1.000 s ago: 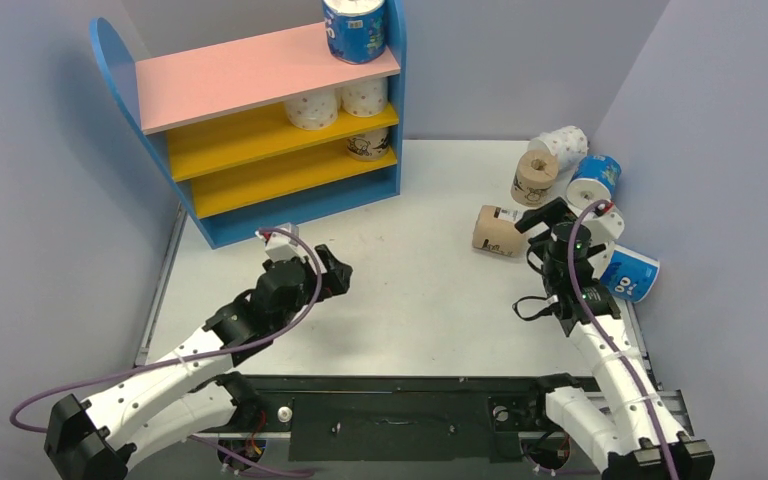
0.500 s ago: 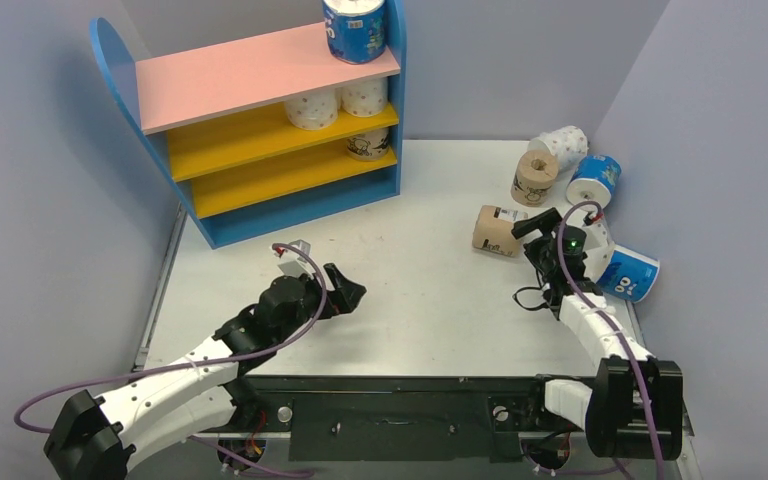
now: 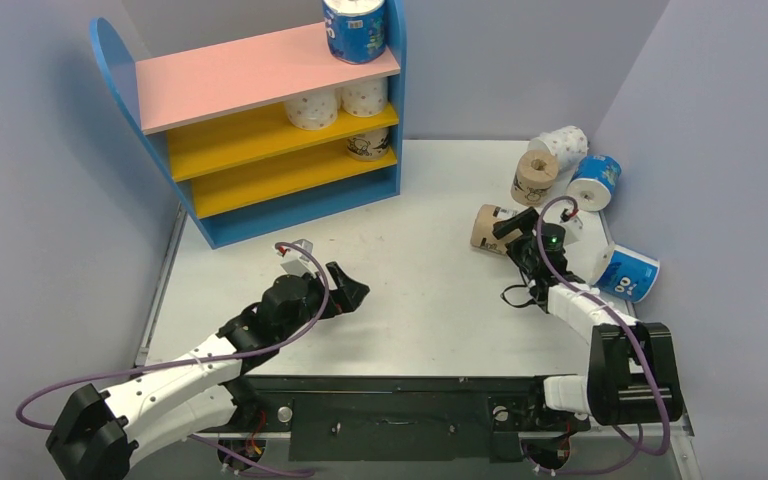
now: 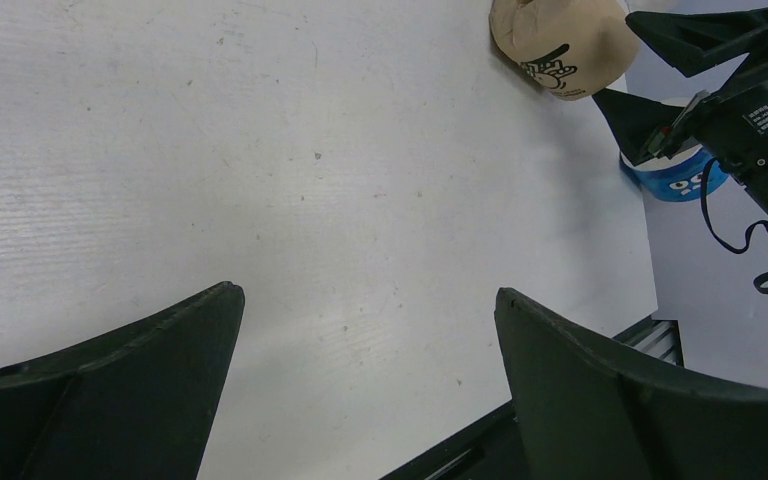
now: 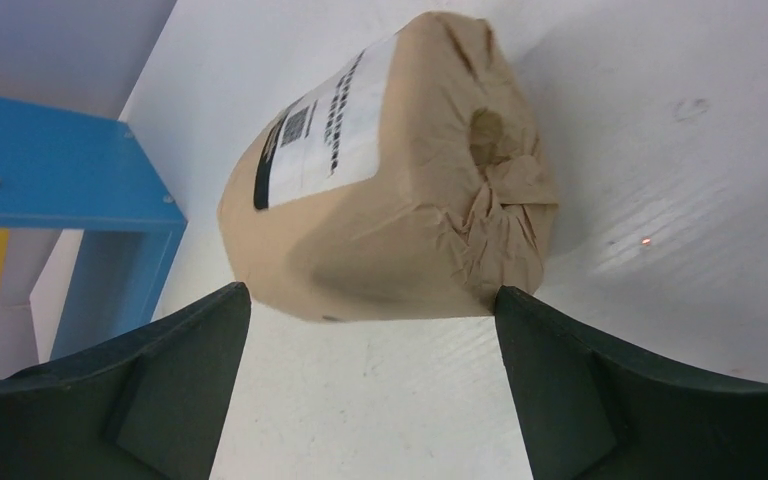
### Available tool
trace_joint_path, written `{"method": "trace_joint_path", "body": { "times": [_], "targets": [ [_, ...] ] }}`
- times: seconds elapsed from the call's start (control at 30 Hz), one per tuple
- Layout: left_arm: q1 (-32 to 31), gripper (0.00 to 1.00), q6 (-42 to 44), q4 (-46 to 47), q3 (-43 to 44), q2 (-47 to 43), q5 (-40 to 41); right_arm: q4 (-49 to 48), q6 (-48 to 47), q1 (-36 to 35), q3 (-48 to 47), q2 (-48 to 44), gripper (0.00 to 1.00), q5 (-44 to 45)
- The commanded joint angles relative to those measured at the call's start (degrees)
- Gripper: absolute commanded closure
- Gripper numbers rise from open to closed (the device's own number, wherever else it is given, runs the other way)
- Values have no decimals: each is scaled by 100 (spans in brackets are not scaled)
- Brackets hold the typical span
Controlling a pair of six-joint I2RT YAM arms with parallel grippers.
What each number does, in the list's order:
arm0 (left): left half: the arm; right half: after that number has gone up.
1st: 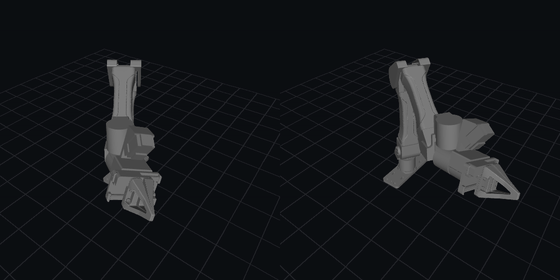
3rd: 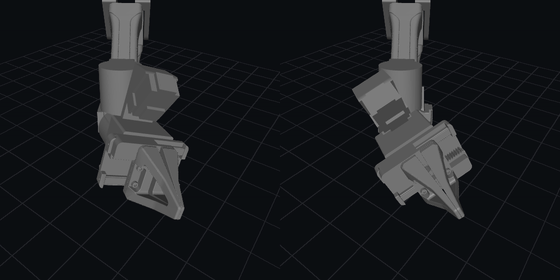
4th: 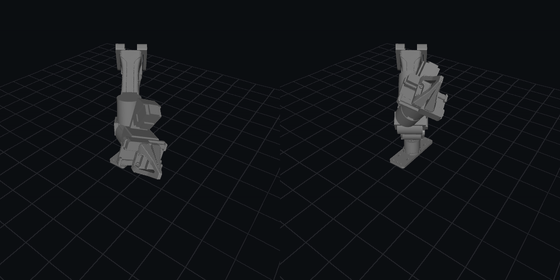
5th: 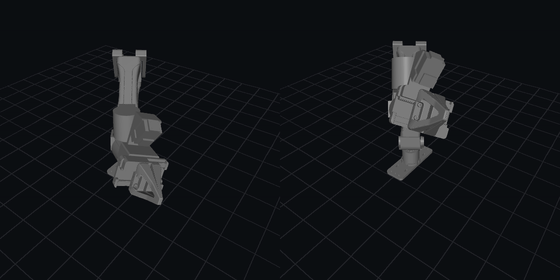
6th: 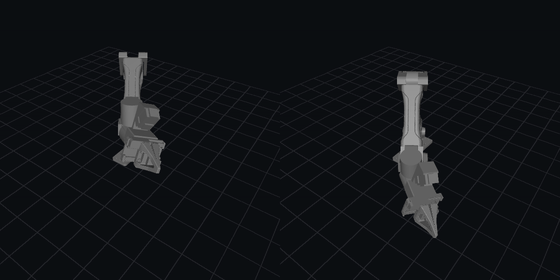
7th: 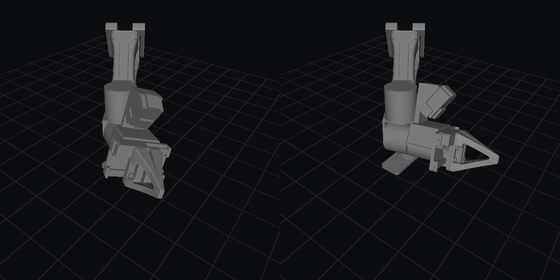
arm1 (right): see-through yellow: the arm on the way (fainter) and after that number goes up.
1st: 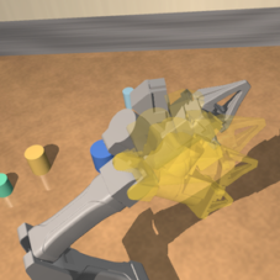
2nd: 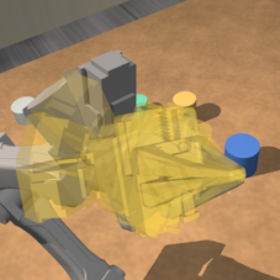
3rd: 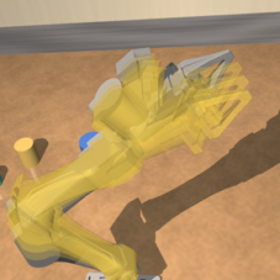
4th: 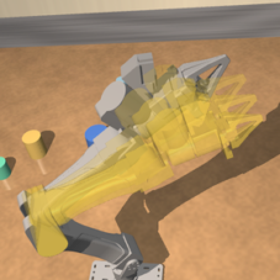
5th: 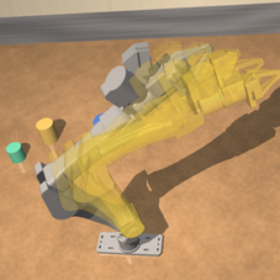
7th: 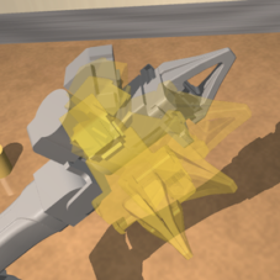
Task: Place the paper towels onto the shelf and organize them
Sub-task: Adjust the paper towel at the center of the board.
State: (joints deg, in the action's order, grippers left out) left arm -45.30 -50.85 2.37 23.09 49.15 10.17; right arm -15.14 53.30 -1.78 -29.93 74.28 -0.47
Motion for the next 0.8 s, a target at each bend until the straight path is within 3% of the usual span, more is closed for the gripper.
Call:
{"method": "trace_joint_path", "body": {
  "times": [0.0, 0.43, 0.77],
  "targets": [
    [-8, 3, -117, 344, 123, 47, -69, -424, 14, -355, -190, -98, 13, 29],
    [-22, 3, -206, 239, 79, -11, -88, 268, -287, -361, -20, -1053, 14, 735],
    [-17, 3, -175, 111, 74, -168, -107, -132, -217, -114, -318, -234, 12, 349]
  ]
}}
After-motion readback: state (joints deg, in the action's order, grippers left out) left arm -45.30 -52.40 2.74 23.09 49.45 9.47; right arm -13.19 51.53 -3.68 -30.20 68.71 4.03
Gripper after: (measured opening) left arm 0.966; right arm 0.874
